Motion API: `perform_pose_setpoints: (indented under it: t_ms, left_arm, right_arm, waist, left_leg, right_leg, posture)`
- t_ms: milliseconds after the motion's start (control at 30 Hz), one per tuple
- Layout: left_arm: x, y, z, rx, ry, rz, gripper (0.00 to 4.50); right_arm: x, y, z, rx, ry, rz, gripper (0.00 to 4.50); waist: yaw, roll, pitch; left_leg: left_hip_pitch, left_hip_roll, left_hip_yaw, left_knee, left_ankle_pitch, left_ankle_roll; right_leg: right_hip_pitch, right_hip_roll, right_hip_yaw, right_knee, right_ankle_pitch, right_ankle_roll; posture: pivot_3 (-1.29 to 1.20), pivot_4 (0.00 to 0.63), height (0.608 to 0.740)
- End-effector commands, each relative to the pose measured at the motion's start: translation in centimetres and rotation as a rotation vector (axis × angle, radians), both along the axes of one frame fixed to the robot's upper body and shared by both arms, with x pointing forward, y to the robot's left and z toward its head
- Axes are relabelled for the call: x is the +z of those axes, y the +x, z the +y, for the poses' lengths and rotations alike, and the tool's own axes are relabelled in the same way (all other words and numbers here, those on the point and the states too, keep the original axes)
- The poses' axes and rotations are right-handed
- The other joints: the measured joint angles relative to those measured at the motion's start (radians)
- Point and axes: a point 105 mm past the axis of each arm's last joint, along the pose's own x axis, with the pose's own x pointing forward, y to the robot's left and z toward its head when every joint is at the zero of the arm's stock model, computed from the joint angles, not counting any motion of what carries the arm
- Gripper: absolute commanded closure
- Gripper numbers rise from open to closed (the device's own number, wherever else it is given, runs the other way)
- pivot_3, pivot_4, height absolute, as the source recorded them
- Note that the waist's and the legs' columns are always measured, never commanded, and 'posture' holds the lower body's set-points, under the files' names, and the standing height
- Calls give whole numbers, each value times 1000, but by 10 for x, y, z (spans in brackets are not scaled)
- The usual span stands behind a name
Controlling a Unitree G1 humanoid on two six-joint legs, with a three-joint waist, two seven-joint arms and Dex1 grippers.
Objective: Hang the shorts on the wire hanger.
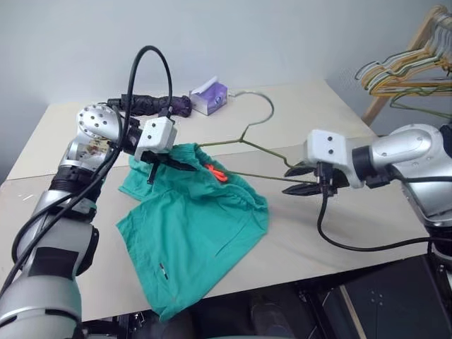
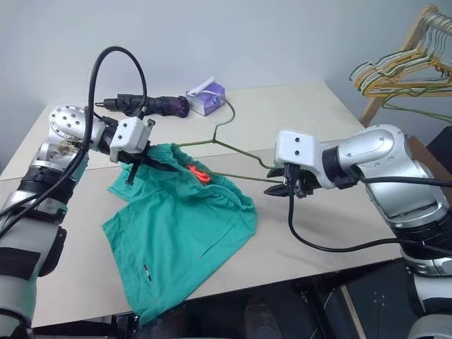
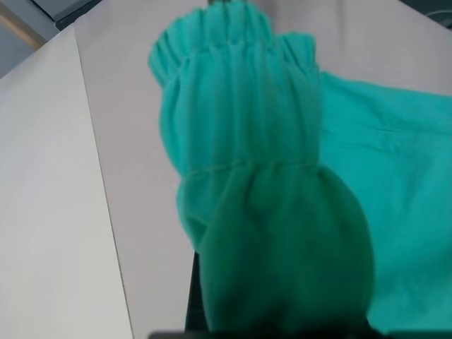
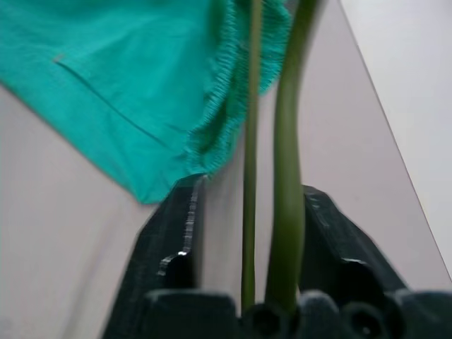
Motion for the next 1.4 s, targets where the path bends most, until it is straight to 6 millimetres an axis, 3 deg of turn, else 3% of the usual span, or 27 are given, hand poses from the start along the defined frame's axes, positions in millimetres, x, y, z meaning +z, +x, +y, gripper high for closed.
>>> perform_pose_setpoints:
  t_ms: [33,133,300,433,500,633,833,1000,1133,1400]
  left_arm:
    - [15,-6,4,-6,-42,-29,4500]
    - [13,-10,11,14,-47,-6,4500]
    - [12,-13,16,43,-72,11,4500]
    - [16,-12,15,72,-119,16,4500]
    - [18,-11,16,87,-135,8,4500]
    - [20,-10,15,107,-164,13,4500]
    - [18,-11,15,111,-157,15,4500]
    - [18,-11,16,115,-153,14,4500]
    - [17,-12,17,118,-150,12,4500]
    - [14,-14,27,148,-136,16,4500]
  right_arm:
    - [21,13,-25,-137,56,-93,963]
    - [28,20,-55,-299,134,-117,44]
    - [15,13,-82,-446,282,-67,44]
    - [-14,-9,-81,-415,356,1,44]
    - [-29,-19,-71,-392,414,40,44]
    - [-57,-28,-30,-346,523,90,44]
    - [-78,-18,25,-335,618,120,44]
    - [-90,-5,51,-346,627,157,44]
    - [-90,3,58,-375,673,164,918]
    - [-85,0,43,-382,722,196,3816]
  waist:
    - [0,0,0]
    - [1,0,0]
    - [5,0,0]
    - [16,0,0]
    - [17,0,0]
    - [17,1,0]
    - [22,1,-1]
    - [29,1,-1]
    - [32,1,-1]
    - [42,1,-1]
  left_leg:
    - [0,0,0,0,0,0]
    - [0,0,0,0,0,0]
    - [1,0,0,0,0,0]
    - [1,0,0,0,0,0]
    - [1,0,0,0,0,0]
    - [3,0,1,0,0,0]
    - [3,0,0,0,0,0]
    - [2,0,0,0,0,0]
    - [2,0,0,0,0,0]
    - [2,0,0,0,0,1]
  right_leg:
    - [0,0,0,0,0,0]
    - [0,0,0,0,0,0]
    - [1,0,0,0,0,0]
    - [1,0,0,0,0,0]
    - [2,1,1,0,0,0]
    - [3,1,1,1,0,0]
    - [3,1,2,1,0,0]
    - [3,1,1,0,0,0]
    - [2,1,1,0,0,0]
    - [3,1,1,0,0,0]
  posture:
    - [-120,25,740]
    - [-117,38,740]
    - [-119,51,740]
    - [-116,58,740]
    - [-116,59,740]
    - [-114,60,740]
    - [-100,64,740]
    - [-88,65,740]
    - [-76,68,740]
    - [-77,71,740]
